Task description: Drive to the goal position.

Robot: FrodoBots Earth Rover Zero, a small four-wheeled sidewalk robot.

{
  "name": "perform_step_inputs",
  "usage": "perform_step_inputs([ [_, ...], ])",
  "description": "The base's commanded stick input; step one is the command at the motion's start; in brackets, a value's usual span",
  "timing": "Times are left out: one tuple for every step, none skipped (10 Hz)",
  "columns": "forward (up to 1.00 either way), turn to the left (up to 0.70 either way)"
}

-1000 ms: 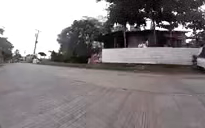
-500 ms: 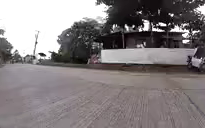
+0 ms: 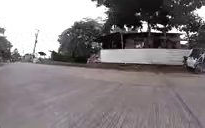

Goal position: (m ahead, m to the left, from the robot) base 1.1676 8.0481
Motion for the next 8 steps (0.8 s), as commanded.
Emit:
perform_step_inputs([
  [-0.7,0.0],
  [-0.7,0.0],
  [-0.7,0.0],
  [-0.7,0.0],
  [-0.7,0.0],
  [-0.7,0.0],
  [-0.7,0.0],
  [-0.7,0.0],
])
